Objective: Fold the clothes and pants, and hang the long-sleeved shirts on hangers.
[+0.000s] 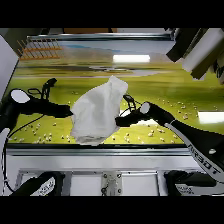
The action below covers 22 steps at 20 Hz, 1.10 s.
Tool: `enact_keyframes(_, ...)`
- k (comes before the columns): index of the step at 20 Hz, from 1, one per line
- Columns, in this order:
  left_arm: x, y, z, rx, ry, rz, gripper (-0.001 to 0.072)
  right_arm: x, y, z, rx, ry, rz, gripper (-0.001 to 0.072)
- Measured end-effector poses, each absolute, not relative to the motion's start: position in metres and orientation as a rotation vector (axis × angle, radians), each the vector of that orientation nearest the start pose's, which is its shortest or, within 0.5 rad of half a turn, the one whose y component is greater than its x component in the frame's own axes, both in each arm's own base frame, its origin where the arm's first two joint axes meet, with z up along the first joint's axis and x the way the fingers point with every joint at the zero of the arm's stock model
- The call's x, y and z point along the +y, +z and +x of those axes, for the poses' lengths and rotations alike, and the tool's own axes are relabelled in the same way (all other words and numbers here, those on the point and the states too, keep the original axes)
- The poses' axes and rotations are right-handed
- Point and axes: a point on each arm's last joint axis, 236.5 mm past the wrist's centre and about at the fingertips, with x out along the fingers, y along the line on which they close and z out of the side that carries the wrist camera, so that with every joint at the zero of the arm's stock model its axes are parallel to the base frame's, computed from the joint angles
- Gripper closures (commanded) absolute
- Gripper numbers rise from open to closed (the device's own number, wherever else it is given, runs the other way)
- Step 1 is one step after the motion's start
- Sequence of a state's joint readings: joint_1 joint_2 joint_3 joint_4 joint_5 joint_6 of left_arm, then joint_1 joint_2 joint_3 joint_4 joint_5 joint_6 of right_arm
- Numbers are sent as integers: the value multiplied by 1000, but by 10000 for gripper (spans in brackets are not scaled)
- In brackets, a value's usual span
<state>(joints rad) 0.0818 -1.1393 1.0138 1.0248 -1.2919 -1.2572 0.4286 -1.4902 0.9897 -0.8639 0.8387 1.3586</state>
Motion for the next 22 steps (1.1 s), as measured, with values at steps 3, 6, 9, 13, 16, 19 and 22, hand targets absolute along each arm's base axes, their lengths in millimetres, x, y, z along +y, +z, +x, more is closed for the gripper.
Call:
enact_keyframes(3,-80,114,354,1088,-422,-301,682,239,12,370,1154,616,237,686)
enact_keyframes(6,-92,247,363,746,-457,-298,682,193,156,394,839,592,200,686)
enact_keyframes(9,-128,369,328,411,-559,-260,682,166,293,366,535,577,181,686)
enact_keyframes(13,-170,469,263,112,-714,-241,682,145,400,306,266,556,208,687)
enact_keyframes(16,-181,487,252,46,-729,-214,682,138,424,285,202,543,230,686)
enact_keyframes(19,-192,459,280,134,-687,-165,682,128,417,290,232,492,250,686)
enact_keyframes(22,-199,400,325,321,-625,-109,682,122,386,311,327,439,269,686)
